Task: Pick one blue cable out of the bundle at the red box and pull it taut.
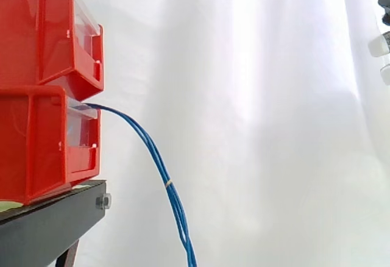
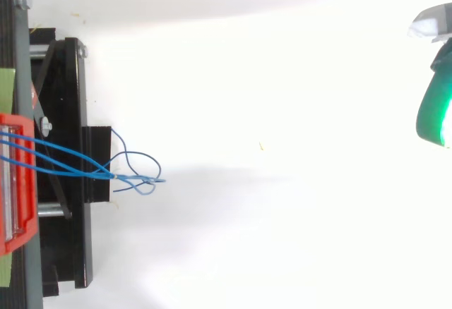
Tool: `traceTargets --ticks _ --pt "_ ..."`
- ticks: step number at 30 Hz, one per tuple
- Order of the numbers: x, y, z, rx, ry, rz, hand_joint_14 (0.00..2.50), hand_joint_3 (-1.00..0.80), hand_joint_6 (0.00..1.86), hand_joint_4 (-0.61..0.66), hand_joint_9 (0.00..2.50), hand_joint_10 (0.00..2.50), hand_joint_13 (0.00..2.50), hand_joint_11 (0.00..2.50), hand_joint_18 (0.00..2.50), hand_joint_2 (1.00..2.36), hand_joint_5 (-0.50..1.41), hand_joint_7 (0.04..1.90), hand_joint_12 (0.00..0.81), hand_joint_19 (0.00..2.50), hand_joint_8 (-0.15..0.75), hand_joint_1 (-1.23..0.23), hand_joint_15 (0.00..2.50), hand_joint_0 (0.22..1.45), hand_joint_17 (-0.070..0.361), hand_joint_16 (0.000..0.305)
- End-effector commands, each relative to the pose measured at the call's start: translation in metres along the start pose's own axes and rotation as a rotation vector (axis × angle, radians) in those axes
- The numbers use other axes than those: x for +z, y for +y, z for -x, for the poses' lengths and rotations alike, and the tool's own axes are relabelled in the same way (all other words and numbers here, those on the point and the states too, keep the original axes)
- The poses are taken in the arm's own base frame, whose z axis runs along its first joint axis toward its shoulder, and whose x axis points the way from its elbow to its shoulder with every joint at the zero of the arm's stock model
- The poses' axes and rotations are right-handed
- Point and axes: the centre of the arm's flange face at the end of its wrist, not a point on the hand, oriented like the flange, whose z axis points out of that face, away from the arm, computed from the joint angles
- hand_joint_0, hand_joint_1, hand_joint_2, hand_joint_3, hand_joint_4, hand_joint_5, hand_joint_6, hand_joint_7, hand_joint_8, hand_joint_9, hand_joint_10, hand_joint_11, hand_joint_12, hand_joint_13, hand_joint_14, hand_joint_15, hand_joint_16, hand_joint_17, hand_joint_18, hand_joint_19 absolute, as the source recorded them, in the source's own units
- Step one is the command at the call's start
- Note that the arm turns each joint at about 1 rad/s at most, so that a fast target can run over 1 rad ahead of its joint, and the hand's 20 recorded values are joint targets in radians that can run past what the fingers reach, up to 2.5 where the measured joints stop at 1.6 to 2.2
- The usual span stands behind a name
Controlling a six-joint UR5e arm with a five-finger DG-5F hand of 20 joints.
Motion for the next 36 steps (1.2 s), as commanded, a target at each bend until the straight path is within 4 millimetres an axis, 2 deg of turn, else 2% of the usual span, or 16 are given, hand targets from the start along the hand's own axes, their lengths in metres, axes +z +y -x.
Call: traceTargets --ticks 1,4,11,19,24,36 --pt "0.001 0.0 0.0 0.0 0.0 0.004 0.0 -0.5 0.5 0.12 0.0 0.0 0.0 0.0 0.0 1.0 -0.3 0.71 0.398 0.07 0.224 -0.37 0.17 0.44 0.158 0.07" --pt "0.001 0.0 -0.002 0.003 0.002 0.002 0.0 -0.5 0.5 0.15 0.0 0.0 0.0 0.0 0.0 1.0 -0.3 0.71 0.422 0.03 0.241 -0.42 0.15 0.4 0.171 0.076" --pt "0.002 0.001 -0.001 0.0 -0.015 0.004 0.0 -0.5 0.5 0.19 0.0 0.0 0.0 0.0 0.0 1.0 -0.28 0.74 0.432 0.02 0.251 -0.44 0.14 0.37 0.181 0.08" --pt "0.004 0.001 0.004 -0.023 -0.12 0.001 0.0 -0.5 0.5 0.22 0.0 0.0 0.0 0.0 0.0 1.0 -0.26 0.77 0.441 0.01 0.261 -0.48 0.15 0.34 0.186 0.083" --pt "0.006 0.001 0.0 -0.068 -0.124 0.004 0.0 -0.5 0.5 0.21 0.0 0.0 0.0 0.0 0.0 1.0 -0.26 0.78 0.407 0.0 0.231 -0.51 0.13 0.42 0.167 0.074" --pt "0.016 0.007 -0.003 -0.167 -0.155 0.065 0.0 -0.5 0.5 0.2 0.0 0.0 0.0 0.0 0.0 1.0 -0.25 0.78 0.396 0.02 0.242 -0.52 0.13 0.45 0.16 0.071"
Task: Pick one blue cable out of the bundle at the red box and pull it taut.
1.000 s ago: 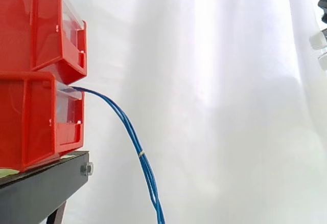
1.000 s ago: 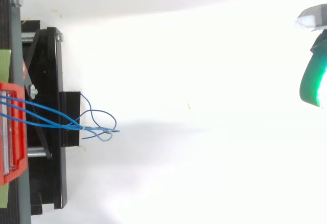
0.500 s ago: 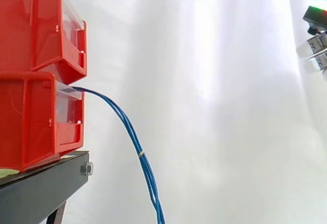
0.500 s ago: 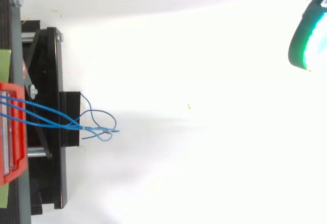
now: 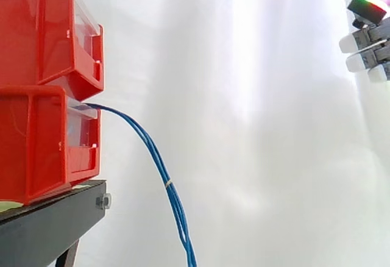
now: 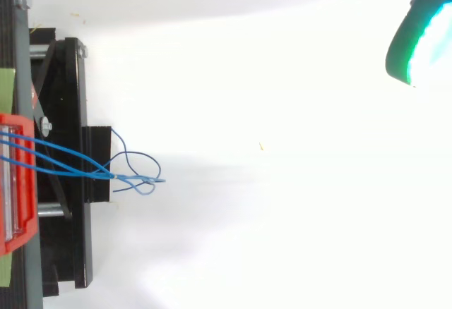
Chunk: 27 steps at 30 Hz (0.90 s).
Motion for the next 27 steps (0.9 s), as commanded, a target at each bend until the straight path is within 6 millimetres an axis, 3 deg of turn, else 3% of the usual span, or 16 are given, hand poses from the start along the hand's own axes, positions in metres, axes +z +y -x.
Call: traceTargets --ticks 1,7,20,25,27 --pt "0.001 -0.002 -0.002 -0.028 -0.017 0.005 0.0 -0.5 0.5 0.21 0.0 0.0 0.0 0.0 0.0 1.0 -0.25 0.78 0.395 0.02 0.244 -0.52 0.13 0.46 0.159 0.07" --pt "-0.001 -0.02 -0.007 -0.043 -0.042 -0.012 0.0 -0.5 0.5 0.22 0.04 0.0 0.0 0.0 0.0 1.0 -0.24 0.79 0.393 0.01 0.245 -0.53 0.13 0.47 0.155 0.069" --pt "-0.001 -0.071 -0.028 -0.091 -0.221 0.153 0.0 -0.5 0.5 0.27 0.27 0.0 0.14 0.03 0.01 1.0 -0.21 0.81 0.402 0.0 0.286 -0.59 0.11 0.48 0.152 0.068" --pt "0.016 -0.105 -0.048 -0.104 -0.212 0.11 0.0 -0.5 0.5 0.28 0.32 0.0 0.18 0.06 0.05 1.0 -0.2 0.82 0.403 0.0 0.294 -0.59 0.13 0.48 0.152 0.067" --pt "0.02 -0.11 -0.05 -0.102 -0.215 0.11 0.0 -0.5 0.5 0.28 0.32 0.0 0.18 0.06 0.06 1.0 -0.2 0.82 0.404 0.0 0.295 -0.59 0.12 0.48 0.152 0.067"
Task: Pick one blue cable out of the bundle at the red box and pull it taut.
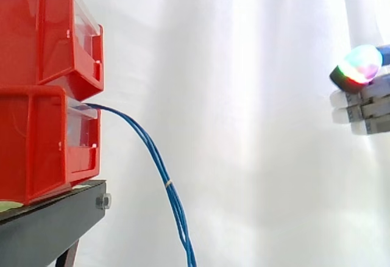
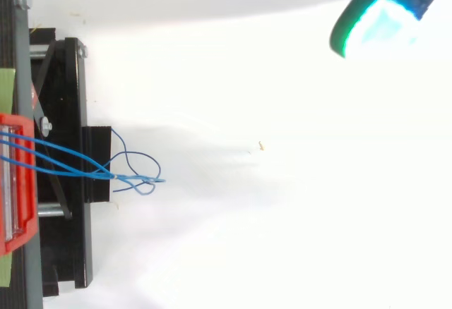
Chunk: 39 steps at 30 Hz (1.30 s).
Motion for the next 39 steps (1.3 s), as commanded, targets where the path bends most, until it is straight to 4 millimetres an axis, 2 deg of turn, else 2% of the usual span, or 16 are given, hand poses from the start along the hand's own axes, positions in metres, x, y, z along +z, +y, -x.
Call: traceTargets --ticks 1,4,5,6,10,13,16,18,39 --pt "0.015 -0.028 -0.021 0.014 -0.011 0.005 0.0 -0.5 0.5 0.28 0.32 0.0 0.19 0.06 0.06 1.0 -0.2 0.83 0.405 0.0 0.296 -0.6 0.12 0.48 0.152 0.067" --pt "0.031 -0.054 -0.039 0.035 -0.01 0.011 0.0 -0.5 0.5 0.28 0.33 0.0 0.19 0.07 0.08 1.0 -0.2 0.83 0.408 0.0 0.298 -0.61 0.13 0.47 0.153 0.068" --pt "0.045 -0.072 -0.054 0.055 -0.004 0.012 0.0 -0.5 0.5 0.28 0.33 0.0 0.19 0.07 0.08 1.0 -0.2 0.83 0.408 0.0 0.299 -0.61 0.13 0.47 0.153 0.068" --pt "0.045 -0.072 -0.054 0.055 -0.004 0.012 0.0 -0.5 0.5 0.28 0.33 0.0 0.19 0.07 0.08 1.0 -0.2 0.84 0.409 0.0 0.299 -0.61 0.12 0.47 0.153 0.068" --pt "0.086 -0.105 -0.084 0.096 0.025 -0.008 0.0 -0.5 0.5 0.29 0.34 0.0 0.2 0.08 0.09 1.0 -0.2 0.84 0.413 0.01 0.303 -0.62 0.13 0.47 0.155 0.069" --pt "0.113 -0.121 -0.104 0.132 0.069 -0.021 0.0 -0.5 0.5 0.29 0.34 0.0 0.2 0.08 0.09 1.0 -0.19 0.84 0.414 0.01 0.304 -0.62 0.13 0.46 0.155 0.069" --pt "0.121 -0.126 -0.11 0.14 0.083 -0.026 0.0 -0.5 0.5 0.29 0.34 0.0 0.2 0.09 0.09 1.0 -0.19 0.83 0.415 0.01 0.305 -0.62 0.13 0.46 0.155 0.069" --pt "0.126 -0.122 -0.112 0.142 0.084 -0.02 0.0 -0.5 0.5 0.29 0.34 0.0 0.2 0.09 0.09 1.0 -0.19 0.84 0.417 0.02 0.306 -0.61 0.13 0.46 0.155 0.069" --pt "0.127 -0.122 -0.111 0.13 0.048 -0.014 0.0 -0.5 0.5 0.3 0.34 0.0 0.19 0.08 0.09 1.0 -0.19 0.84 0.418 0.01 0.308 -0.6 0.13 0.46 0.155 0.069"
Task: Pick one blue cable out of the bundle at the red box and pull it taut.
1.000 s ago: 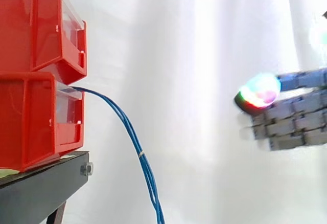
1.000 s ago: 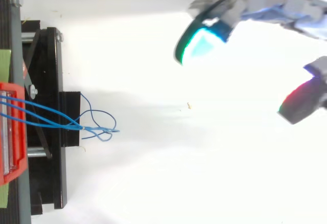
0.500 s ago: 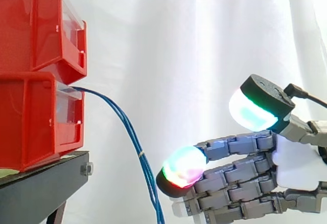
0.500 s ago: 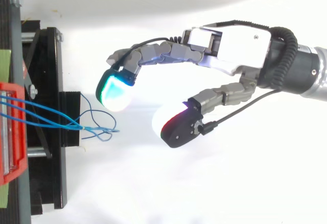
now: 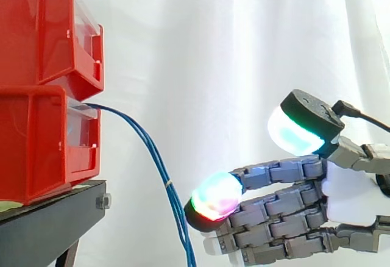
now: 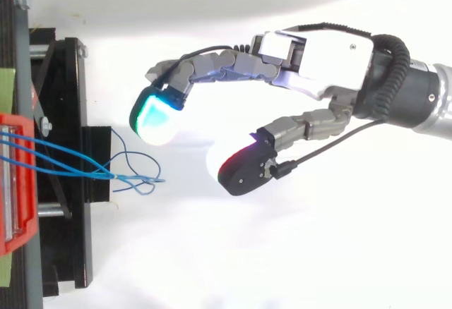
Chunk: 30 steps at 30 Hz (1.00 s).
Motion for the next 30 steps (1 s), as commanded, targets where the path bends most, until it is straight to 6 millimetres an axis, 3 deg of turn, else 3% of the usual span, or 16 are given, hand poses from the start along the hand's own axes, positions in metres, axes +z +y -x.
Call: traceTargets --ticks 1,5,9,11,30 --pt "0.002 0.001 0.0 -0.01 -0.018 0.013 0.0 -0.5 0.5 0.3 0.34 0.0 0.19 0.08 0.08 1.0 -0.19 0.84 0.417 0.01 0.307 -0.61 0.13 0.46 0.155 0.069" --pt "0.005 -0.012 -0.006 -0.037 -0.032 0.011 0.0 -0.5 0.5 0.3 0.35 0.0 0.19 0.08 0.08 1.0 -0.19 0.84 0.416 0.01 0.308 -0.61 0.13 0.47 0.154 0.068" --pt "0.03 -0.044 -0.022 0.008 -0.022 0.018 0.0 -0.5 0.5 0.31 0.35 0.0 0.2 0.08 0.09 1.0 -0.18 0.84 0.414 0.02 0.306 -0.61 0.13 0.47 0.153 0.068" --pt "0.041 -0.051 -0.028 0.039 -0.008 0.019 0.0 -0.5 0.5 0.31 0.35 0.0 0.2 0.08 0.09 1.0 -0.18 0.84 0.412 0.02 0.304 -0.61 0.13 0.48 0.151 0.067" --pt "0.048 -0.038 -0.046 0.013 0.011 0.024 0.0 -0.5 0.5 0.31 0.4 0.0 0.24 0.06 0.15 1.0 -0.17 0.88 0.402 0.0 0.302 -0.63 0.11 0.51 0.145 0.064"
